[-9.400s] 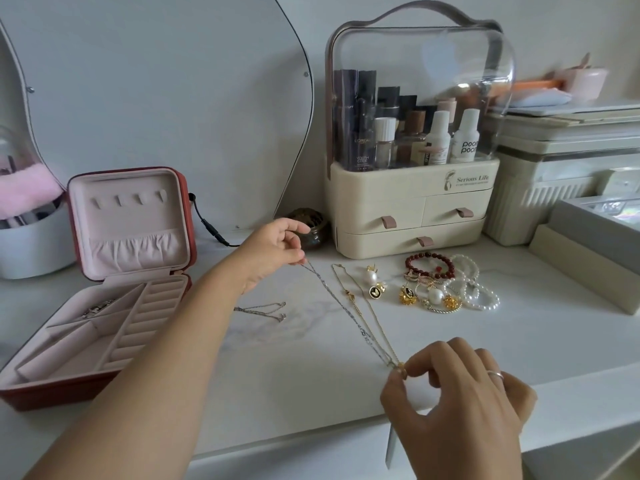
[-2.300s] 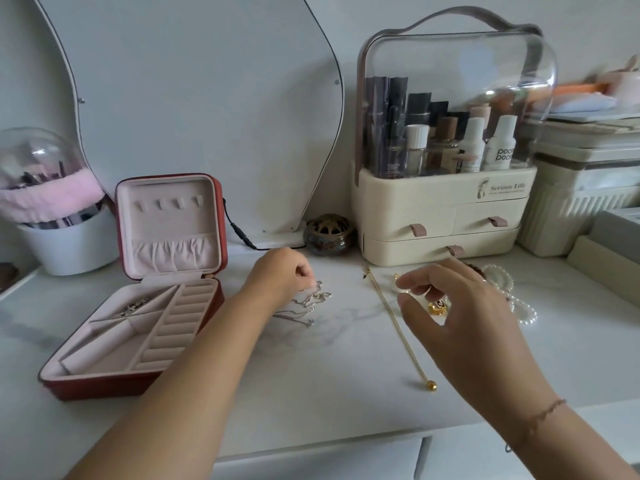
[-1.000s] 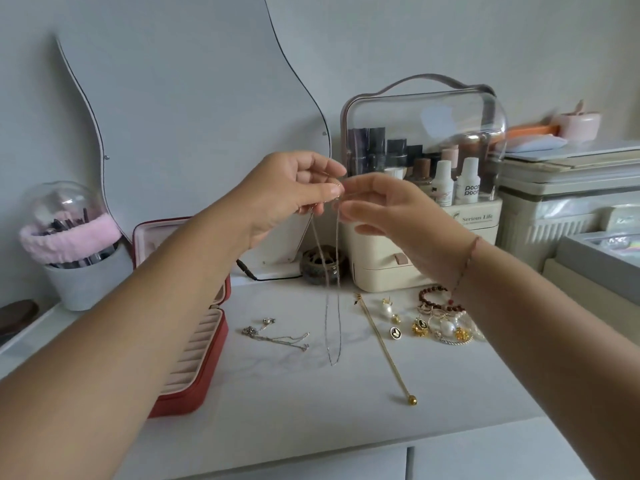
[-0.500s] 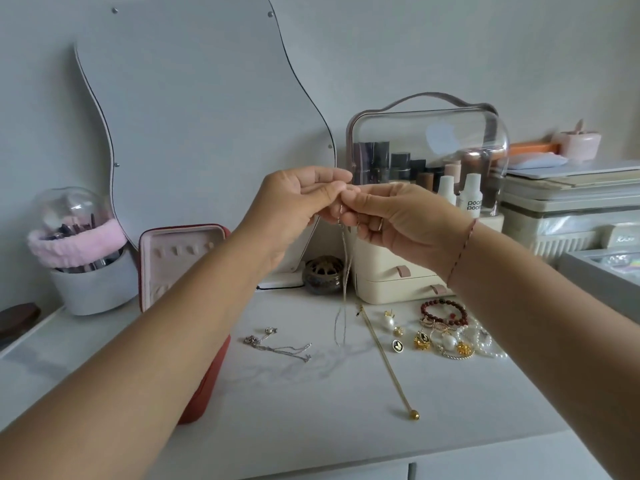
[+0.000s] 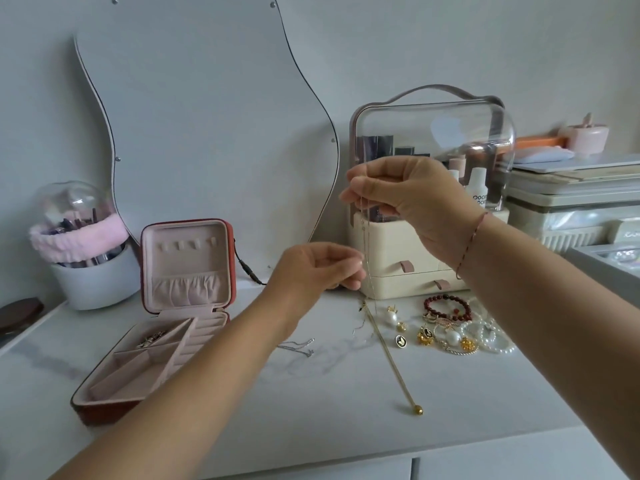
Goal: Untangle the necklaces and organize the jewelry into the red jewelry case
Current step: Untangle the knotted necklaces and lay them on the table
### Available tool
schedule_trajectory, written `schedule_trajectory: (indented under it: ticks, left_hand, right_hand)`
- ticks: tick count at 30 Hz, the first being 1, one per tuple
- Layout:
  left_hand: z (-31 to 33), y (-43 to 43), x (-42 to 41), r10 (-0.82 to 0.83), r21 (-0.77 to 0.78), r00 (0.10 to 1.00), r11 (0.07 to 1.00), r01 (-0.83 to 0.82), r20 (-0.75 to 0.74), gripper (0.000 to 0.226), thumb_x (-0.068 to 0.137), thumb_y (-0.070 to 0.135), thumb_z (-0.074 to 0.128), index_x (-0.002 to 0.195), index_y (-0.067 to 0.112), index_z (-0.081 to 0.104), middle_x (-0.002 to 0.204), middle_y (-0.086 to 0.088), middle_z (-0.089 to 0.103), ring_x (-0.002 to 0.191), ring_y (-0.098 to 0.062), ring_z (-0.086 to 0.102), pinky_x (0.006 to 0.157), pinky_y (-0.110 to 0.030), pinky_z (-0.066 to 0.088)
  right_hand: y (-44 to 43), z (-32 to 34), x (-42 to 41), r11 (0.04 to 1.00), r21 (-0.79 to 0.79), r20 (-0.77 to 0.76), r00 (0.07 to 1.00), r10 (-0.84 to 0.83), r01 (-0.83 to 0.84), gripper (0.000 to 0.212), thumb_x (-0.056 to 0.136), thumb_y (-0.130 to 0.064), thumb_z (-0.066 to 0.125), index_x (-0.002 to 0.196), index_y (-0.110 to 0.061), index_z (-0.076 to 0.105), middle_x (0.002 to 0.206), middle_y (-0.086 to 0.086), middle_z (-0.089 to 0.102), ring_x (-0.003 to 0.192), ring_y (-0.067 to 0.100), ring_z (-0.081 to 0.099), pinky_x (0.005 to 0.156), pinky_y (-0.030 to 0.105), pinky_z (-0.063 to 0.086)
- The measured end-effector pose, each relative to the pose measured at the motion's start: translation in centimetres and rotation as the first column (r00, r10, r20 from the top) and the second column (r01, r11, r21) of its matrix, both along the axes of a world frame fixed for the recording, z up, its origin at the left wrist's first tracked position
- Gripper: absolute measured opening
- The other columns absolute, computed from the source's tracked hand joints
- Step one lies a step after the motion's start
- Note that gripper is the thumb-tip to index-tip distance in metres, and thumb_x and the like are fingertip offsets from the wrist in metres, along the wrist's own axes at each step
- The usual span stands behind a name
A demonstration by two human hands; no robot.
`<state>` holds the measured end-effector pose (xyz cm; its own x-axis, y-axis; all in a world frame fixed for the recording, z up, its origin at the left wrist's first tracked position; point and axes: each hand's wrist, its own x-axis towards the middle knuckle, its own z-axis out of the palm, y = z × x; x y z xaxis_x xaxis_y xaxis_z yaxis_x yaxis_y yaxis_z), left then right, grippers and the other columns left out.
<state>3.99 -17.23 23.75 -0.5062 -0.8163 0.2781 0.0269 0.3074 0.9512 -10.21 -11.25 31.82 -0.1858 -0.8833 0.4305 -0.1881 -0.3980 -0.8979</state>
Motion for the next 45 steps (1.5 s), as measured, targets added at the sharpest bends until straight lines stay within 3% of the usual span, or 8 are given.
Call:
schedule_trajectory:
  ticks: [7,11,20,27,31,34,38,45]
  left_hand:
    - [-2.5,-0.4,0.2,-0.042,-0.003,0.995,0.999,0.042,0.095,0.038,0.075,0.034,0.077,0.109,0.022,0.066,0.110,0.007,0.070,0.100,-0.001,0.064,0.081,-0.012,0.047]
    - [-3.5,0.2,0.1,-0.185,0.074,0.976,0.981,0.177,0.115,0.036,0.081,0.022,0.075,0.115,0.017,0.064,0.112,0.000,0.071,0.106,-0.008,0.065,0.089,-0.017,0.049]
    - [-5.2,1.6,0.4,-0.184,0.113,0.982,0.978,0.177,0.051,0.013,0.089,0.014,0.062,0.093,0.014,0.074,0.087,-0.010,0.074,0.083,-0.019,0.069,0.088,-0.033,0.052]
    - [-6.9,0.5,0.7,-0.010,0.210,0.994,0.978,-0.013,0.107,0.011,0.090,0.016,0.064,0.090,0.014,0.075,0.076,0.002,0.070,0.063,-0.009,0.058,0.062,-0.018,0.045]
    - [-6.7,-1.4,0.2,0.100,0.494,0.994,0.868,-0.062,-0.051,0.007,0.087,0.011,0.065,0.087,0.007,0.071,0.059,0.000,0.052,0.040,-0.006,0.034,0.038,-0.015,0.024]
    - [-5.4,-3.4,0.0,0.173,0.676,0.969,0.737,-0.008,-0.176,0.006,0.088,0.010,0.063,0.084,0.008,0.066,0.053,0.001,0.060,0.035,-0.001,0.045,0.032,-0.010,0.030]
    - [-4.4,-5.9,0.5,0.281,0.776,0.876,0.613,0.151,-0.392,0.012,0.092,0.004,0.056,0.085,0.001,0.065,0.059,-0.006,0.068,0.046,-0.008,0.064,0.041,-0.013,0.048]
    - [-4.2,-7.8,-0.3,0.242,0.723,0.823,0.639,0.263,-0.513,0.014,0.094,-0.001,0.050,0.089,-0.004,0.063,0.076,-0.016,0.071,0.065,-0.021,0.072,0.056,-0.022,0.058]
  right_hand:
    - [0.5,1.4,0.3,0.994,-0.109,-0.017,0.999,-0.030,0.028,0.004,0.087,-0.005,0.063,0.088,-0.008,0.066,0.063,-0.005,0.071,0.056,0.002,0.054,0.052,0.009,0.041]
    - [0.6,2.0,0.3,0.993,-0.114,-0.046,0.998,-0.045,0.040,0.005,0.087,-0.007,0.064,0.089,-0.009,0.068,0.066,-0.004,0.072,0.057,0.004,0.054,0.051,0.008,0.040]
    - [0.9,2.2,0.3,0.991,-0.125,-0.030,0.999,-0.043,0.039,0.009,0.087,-0.006,0.064,0.094,-0.004,0.068,0.067,-0.003,0.072,0.059,0.006,0.053,0.052,0.011,0.039]
    - [1.6,3.0,0.1,0.983,-0.178,0.014,0.999,-0.043,0.045,0.005,0.086,-0.007,0.065,0.089,-0.010,0.069,0.070,-0.001,0.073,0.069,0.011,0.057,0.060,0.016,0.042]
    - [3.3,2.7,-0.3,0.982,-0.188,-0.042,0.999,-0.021,0.013,0.007,0.084,-0.009,0.067,0.090,-0.010,0.069,0.077,0.003,0.074,0.076,0.015,0.059,0.071,0.024,0.044]
    - [5.7,0.8,-0.1,0.981,-0.192,-0.136,0.991,0.013,-0.039,0.011,0.078,-0.014,0.070,0.089,-0.013,0.070,0.079,0.002,0.074,0.074,0.011,0.064,0.072,0.020,0.048]
    - [8.3,-4.7,0.6,0.984,-0.174,-0.307,0.948,-0.082,0.029,0.013,0.072,-0.019,0.074,0.084,-0.025,0.074,0.078,-0.008,0.071,0.066,0.003,0.064,0.062,0.009,0.047]
    - [9.1,-13.8,1.0,0.937,-0.302,-0.515,0.797,-0.315,0.175,0.012,0.073,-0.028,0.073,0.082,-0.035,0.072,0.082,-0.020,0.059,0.068,-0.009,0.056,0.063,0.001,0.039]
